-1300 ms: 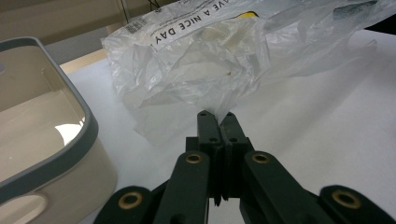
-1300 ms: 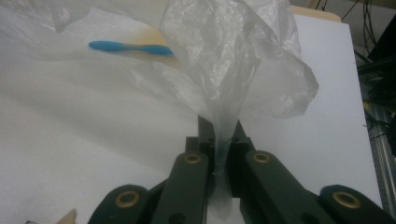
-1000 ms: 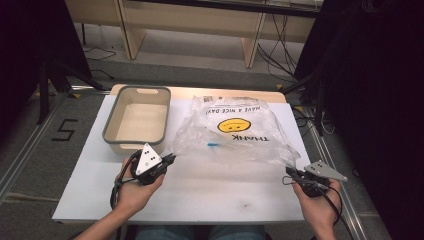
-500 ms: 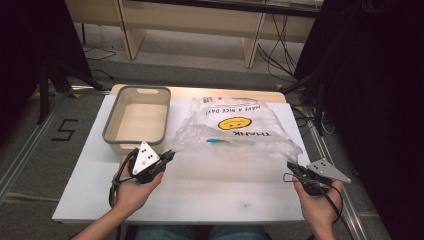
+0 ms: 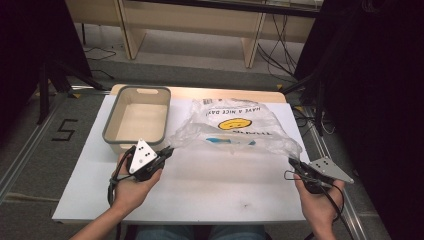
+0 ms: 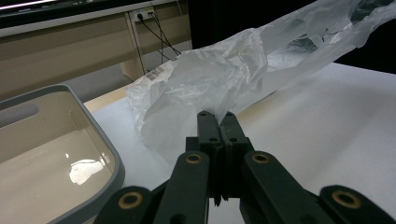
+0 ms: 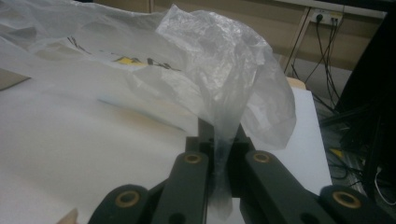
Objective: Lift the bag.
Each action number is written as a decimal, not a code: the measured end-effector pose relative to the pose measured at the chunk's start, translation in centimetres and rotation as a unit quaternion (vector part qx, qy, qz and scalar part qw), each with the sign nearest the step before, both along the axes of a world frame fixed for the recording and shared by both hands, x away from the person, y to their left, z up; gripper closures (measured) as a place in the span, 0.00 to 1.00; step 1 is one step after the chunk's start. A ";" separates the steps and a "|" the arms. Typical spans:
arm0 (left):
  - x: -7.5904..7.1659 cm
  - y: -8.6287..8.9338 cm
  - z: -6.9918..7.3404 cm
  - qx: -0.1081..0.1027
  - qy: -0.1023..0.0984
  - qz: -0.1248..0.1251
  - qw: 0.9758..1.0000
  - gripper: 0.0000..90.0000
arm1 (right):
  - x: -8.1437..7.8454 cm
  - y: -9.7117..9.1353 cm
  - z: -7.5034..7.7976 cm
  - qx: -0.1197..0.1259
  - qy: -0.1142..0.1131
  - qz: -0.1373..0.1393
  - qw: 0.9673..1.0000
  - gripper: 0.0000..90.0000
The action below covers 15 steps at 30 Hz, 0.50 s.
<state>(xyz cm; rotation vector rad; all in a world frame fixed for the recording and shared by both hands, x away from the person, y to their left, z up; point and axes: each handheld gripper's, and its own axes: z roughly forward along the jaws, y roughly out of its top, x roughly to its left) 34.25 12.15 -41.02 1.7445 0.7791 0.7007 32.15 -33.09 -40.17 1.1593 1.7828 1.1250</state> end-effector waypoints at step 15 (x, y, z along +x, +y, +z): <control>0.2 0.1 0.8 -0.008 -0.014 0.005 1.000 0.99 | 0.1 0.2 1.0 0.008 -0.021 -0.003 1.000 1.00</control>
